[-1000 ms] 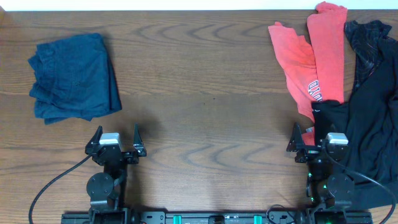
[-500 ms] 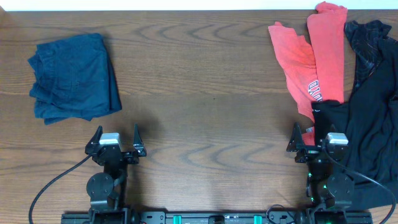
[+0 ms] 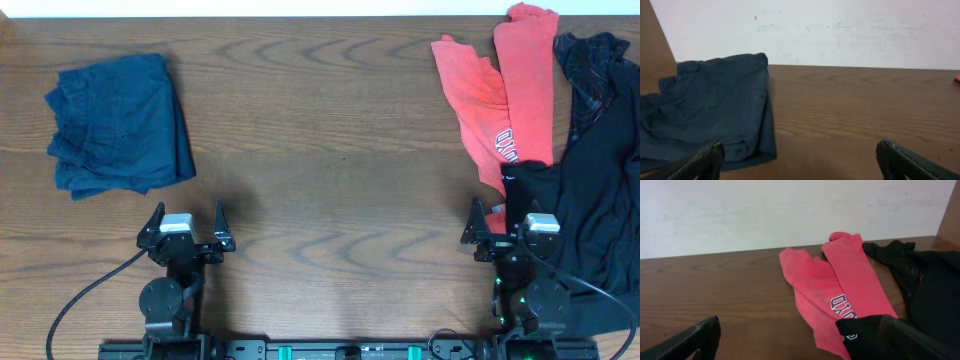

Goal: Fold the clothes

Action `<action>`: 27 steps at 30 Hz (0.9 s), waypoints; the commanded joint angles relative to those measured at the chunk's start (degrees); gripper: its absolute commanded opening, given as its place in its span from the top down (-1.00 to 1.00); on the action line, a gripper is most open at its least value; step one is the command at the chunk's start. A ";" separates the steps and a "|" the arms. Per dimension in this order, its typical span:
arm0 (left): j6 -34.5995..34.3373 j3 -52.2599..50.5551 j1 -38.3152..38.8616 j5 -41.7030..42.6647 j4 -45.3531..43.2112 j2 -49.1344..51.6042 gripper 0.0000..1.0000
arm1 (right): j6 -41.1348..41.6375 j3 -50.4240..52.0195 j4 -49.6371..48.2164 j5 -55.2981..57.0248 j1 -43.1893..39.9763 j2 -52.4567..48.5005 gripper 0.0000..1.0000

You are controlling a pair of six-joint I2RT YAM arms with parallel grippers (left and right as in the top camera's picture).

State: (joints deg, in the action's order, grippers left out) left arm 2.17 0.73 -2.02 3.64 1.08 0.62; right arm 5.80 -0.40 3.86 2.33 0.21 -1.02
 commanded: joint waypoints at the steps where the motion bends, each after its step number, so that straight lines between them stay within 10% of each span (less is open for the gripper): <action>1: 0.15 -0.50 0.13 0.15 2.56 -0.39 -0.96 | -0.55 0.09 0.22 0.00 -0.57 0.15 -0.98; 27: 0.13 -0.50 0.13 0.20 2.56 -0.39 -0.96 | -0.26 0.09 0.04 -1.29 -0.57 0.15 -0.99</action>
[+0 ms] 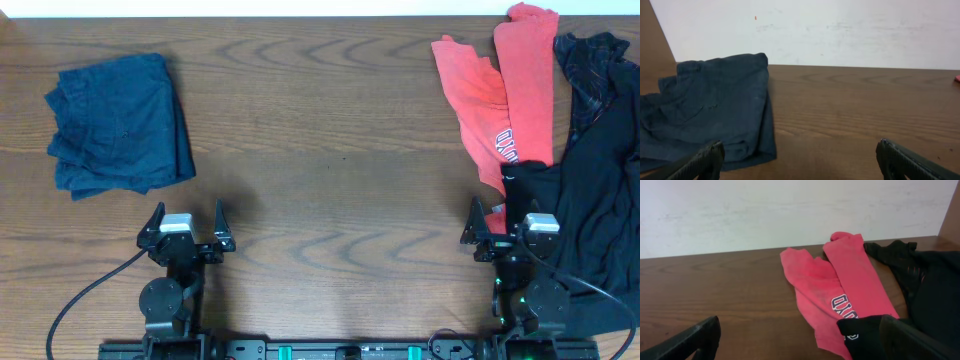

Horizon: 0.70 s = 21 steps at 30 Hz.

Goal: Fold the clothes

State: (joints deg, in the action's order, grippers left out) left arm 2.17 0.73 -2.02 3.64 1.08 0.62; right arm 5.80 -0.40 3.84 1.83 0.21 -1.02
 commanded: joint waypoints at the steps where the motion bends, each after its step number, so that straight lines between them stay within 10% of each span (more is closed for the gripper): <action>1: 0.13 -0.50 0.13 0.20 2.58 -0.39 -0.96 | -0.26 0.09 0.00 -0.79 -0.57 0.15 -0.98; 21: -5.79 18.58 0.13 3.41 17.51 15.54 -0.96 | 1.57 -11.41 2.58 3.17 -0.57 -17.00 -0.98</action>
State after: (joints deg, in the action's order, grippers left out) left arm -2.92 13.32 -2.04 6.07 18.06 12.23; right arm 6.98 -7.38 6.31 2.90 0.21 -13.67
